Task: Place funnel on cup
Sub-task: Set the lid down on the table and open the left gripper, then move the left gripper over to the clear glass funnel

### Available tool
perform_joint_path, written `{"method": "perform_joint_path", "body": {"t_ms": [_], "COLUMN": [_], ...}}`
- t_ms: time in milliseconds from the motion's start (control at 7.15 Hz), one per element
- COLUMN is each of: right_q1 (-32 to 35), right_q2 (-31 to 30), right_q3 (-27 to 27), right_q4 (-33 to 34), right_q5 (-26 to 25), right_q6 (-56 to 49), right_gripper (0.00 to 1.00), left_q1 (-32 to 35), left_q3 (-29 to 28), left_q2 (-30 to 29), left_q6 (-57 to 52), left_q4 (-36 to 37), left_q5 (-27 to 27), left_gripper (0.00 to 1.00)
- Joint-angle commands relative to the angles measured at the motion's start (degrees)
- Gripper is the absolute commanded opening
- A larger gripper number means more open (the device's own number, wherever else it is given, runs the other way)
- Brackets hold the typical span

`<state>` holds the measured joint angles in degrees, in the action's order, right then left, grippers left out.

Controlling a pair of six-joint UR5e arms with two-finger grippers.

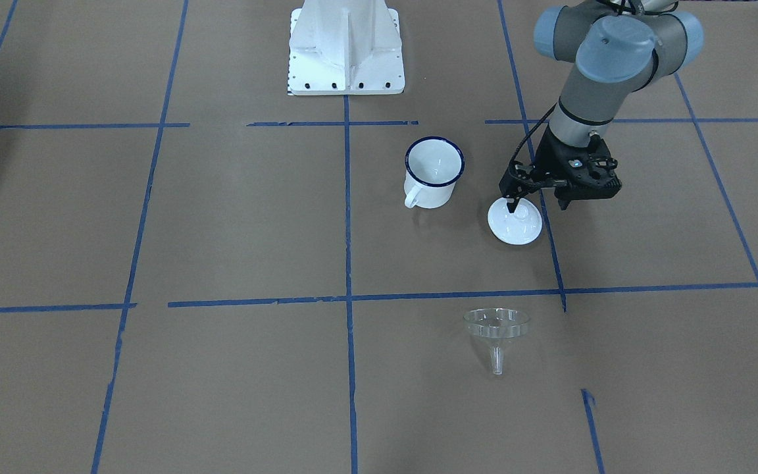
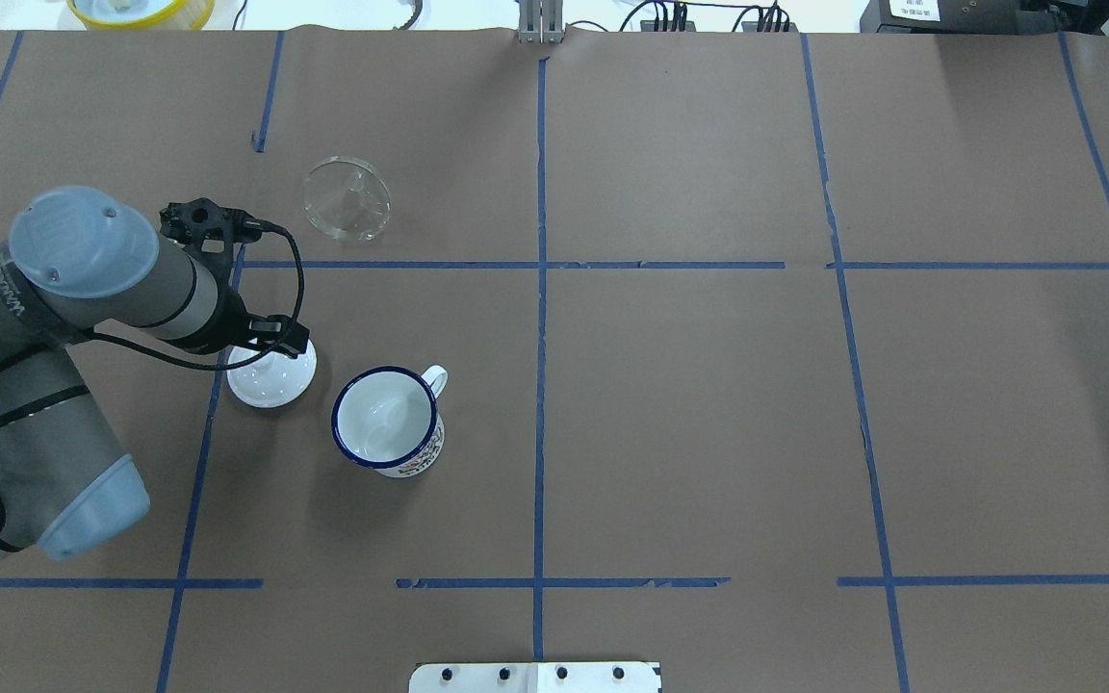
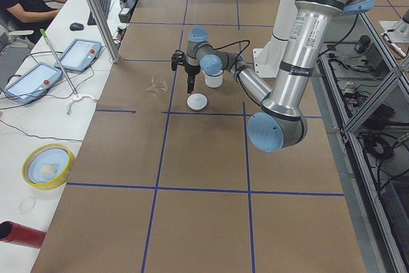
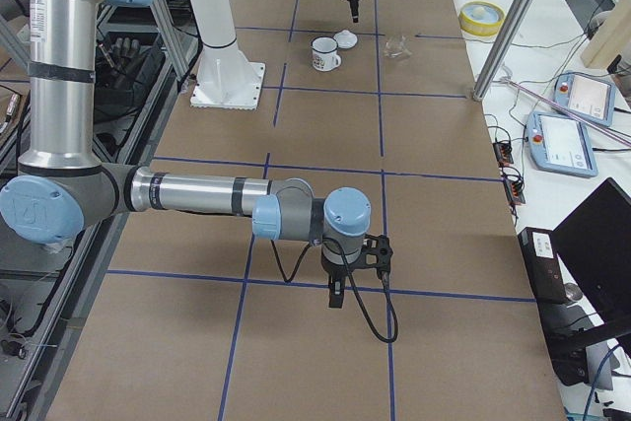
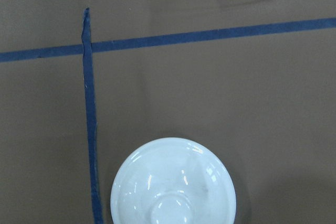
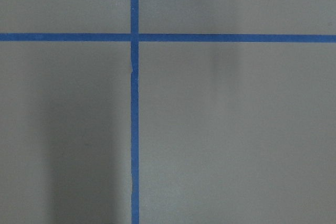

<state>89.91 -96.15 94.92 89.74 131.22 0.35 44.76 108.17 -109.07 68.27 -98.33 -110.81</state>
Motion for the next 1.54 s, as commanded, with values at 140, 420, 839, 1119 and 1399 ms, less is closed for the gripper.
{"method": "perform_joint_path", "body": {"t_ms": [140,420,839,1119,1399], "right_q1": [0.00,0.00,0.00,0.00,0.00], "right_q2": [0.00,0.00,0.00,0.00,0.00], "right_q3": [0.00,0.00,0.00,0.00,0.00], "right_q4": [0.00,0.00,0.00,0.00,0.00], "right_q5": [0.00,0.00,0.00,0.00,0.00], "right_q6": [0.00,0.00,0.00,0.00,0.00], "right_gripper": [1.00,1.00,1.00,1.00,1.00], "left_q1": [1.13,-2.53,-6.87,-6.61,-6.61], "left_q3": [-6.97,-14.01,-23.44,-23.88,-25.28], "left_q2": [-9.21,-10.19,-14.15,-14.15,-14.50], "left_q6": [30.87,46.53,53.99,54.08,54.42], "left_q4": [-2.99,-12.73,-18.21,-19.70,-23.03], "left_q5": [4.18,15.54,23.79,23.97,29.23], "left_gripper": [1.00,1.00,1.00,1.00,1.00]}}
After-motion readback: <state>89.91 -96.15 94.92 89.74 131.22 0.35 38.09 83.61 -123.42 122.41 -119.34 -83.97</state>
